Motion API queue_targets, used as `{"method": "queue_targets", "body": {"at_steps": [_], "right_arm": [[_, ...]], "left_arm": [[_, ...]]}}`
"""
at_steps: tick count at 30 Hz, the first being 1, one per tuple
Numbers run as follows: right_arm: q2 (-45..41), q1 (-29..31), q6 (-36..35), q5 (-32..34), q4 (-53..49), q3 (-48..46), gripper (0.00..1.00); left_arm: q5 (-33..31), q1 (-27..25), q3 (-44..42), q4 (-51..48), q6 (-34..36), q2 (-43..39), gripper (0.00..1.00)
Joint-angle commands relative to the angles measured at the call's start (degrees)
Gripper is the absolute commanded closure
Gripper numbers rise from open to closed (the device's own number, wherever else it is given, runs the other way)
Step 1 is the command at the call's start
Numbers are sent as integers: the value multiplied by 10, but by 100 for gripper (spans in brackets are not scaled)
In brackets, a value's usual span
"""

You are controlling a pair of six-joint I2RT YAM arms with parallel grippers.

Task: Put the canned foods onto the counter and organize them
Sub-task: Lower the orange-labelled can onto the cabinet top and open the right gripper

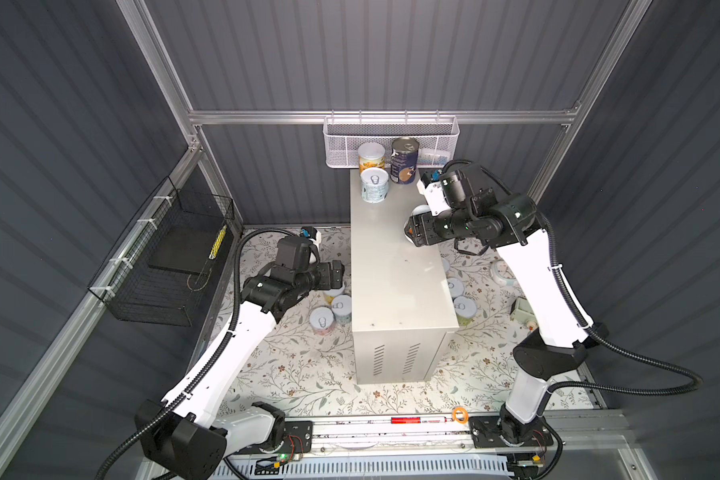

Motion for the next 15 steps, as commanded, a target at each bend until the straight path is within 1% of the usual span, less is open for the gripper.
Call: {"method": "queue_targets", "body": {"at_steps": [1, 7, 15], "right_arm": [[13, 2, 5, -7, 28, 10, 34], [22, 2, 2, -17, 39, 15, 20], [29, 3, 4, -21, 40, 31, 11]], "left_arm": [[-11, 3, -12, 6, 1, -13, 5], [-15, 3, -21, 7, 6, -9, 5], [-20, 3, -23, 11, 9, -7, 5]]}}
